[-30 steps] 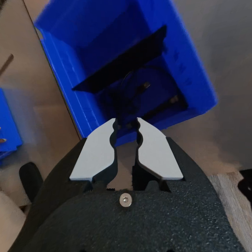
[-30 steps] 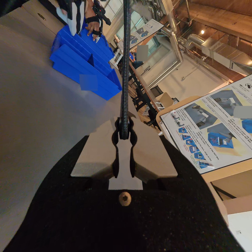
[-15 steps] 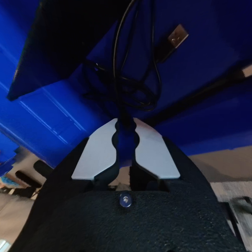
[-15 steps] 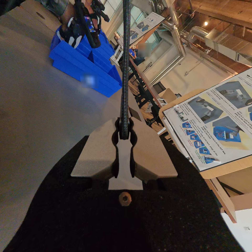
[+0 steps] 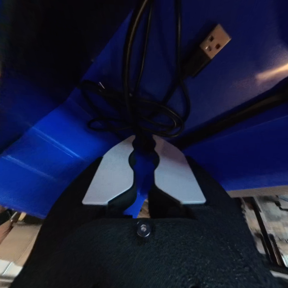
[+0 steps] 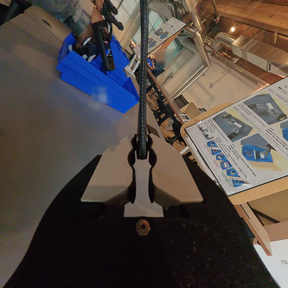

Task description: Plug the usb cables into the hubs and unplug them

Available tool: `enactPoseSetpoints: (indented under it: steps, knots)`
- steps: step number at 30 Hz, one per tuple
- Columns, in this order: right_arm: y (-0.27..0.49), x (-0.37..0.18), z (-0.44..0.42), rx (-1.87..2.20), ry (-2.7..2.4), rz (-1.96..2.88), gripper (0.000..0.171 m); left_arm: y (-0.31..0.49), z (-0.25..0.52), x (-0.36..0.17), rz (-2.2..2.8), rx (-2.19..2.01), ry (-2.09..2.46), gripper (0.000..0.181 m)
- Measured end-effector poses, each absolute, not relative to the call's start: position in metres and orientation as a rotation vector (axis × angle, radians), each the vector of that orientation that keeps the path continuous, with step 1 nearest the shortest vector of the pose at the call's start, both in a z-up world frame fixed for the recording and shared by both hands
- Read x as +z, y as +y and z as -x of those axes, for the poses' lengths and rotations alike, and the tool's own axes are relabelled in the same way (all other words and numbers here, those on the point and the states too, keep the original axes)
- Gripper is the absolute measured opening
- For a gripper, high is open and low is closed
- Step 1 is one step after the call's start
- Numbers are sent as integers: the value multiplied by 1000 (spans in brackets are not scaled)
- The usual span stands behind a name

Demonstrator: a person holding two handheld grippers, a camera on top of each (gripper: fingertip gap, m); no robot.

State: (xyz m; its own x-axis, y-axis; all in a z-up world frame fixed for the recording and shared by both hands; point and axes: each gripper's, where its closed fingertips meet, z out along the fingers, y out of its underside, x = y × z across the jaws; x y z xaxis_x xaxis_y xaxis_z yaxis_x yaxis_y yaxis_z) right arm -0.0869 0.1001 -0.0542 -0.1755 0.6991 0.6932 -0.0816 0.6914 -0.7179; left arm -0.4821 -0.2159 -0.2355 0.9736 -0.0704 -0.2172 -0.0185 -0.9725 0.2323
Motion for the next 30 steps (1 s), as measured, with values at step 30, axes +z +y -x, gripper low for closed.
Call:
enactPoseSetpoints:
  steps: [30]
  knots:
    - [96,-48,85,818,-1580,517,11,-135,403,3,-4379,-79,449,11]
